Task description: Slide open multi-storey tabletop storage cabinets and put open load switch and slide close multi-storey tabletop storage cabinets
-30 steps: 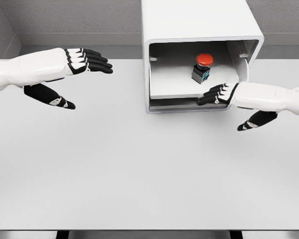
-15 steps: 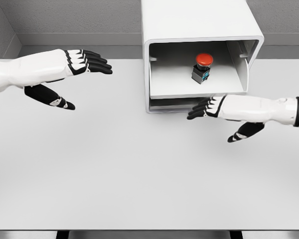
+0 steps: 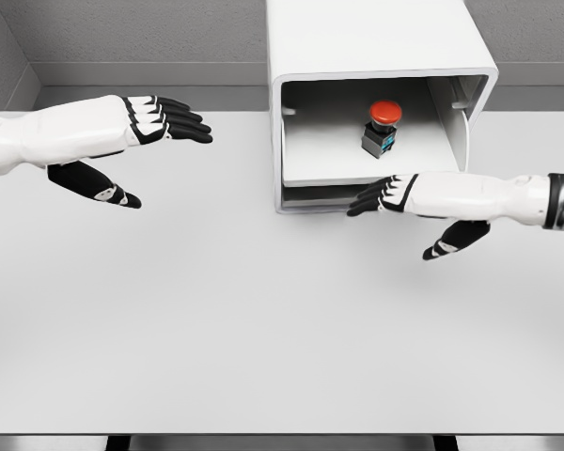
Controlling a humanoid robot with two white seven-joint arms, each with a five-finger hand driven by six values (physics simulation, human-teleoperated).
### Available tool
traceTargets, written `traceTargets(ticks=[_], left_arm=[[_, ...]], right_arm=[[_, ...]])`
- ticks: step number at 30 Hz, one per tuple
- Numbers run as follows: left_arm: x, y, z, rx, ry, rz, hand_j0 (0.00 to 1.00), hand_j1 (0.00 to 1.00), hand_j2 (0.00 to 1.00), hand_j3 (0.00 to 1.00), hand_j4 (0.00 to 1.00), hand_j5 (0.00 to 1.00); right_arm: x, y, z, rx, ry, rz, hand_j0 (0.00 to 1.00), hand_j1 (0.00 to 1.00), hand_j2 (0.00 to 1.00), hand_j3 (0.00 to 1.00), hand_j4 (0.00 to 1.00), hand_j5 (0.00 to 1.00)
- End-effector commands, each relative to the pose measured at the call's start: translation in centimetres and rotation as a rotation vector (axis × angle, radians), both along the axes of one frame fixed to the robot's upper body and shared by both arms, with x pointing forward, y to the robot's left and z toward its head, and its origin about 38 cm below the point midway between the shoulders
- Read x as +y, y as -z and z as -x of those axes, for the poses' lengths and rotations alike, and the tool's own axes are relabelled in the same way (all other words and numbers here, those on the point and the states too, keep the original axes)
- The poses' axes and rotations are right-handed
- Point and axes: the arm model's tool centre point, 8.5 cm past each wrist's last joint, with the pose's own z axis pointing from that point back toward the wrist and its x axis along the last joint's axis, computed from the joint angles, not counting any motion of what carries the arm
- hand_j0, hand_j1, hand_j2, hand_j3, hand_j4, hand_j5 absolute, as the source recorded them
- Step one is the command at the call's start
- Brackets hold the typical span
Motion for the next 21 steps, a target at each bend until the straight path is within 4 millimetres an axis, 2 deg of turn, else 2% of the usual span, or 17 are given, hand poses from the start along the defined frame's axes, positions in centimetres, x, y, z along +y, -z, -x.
traceTargets(ticks=[1,16,21], left_arm=[[0.1,0.0,0.0,0.003,-0.004,0.003,1.0,1.0,1.0,1.0,1.0,1.0],[0.2,-0.1,0.0,0.001,-0.006,0.002,1.0,1.0,1.0,1.0,1.0,1.0],[0.1,0.0,0.0,0.002,-0.005,0.001,1.0,1.0,1.0,1.0,1.0,1.0]], right_arm=[[0.2,0.3,-0.4,0.01,0.008,-0.014,1.0,1.0,1.0,1.0,1.0,1.0],[1.1,1.1,-1.0,-0.002,-0.003,0.017,1.0,1.0,1.0,1.0,1.0,1.0],[0.7,0.8,-2.6,-0.008,0.035,0.006,1.0,1.0,1.0,1.0,1.0,1.0]])
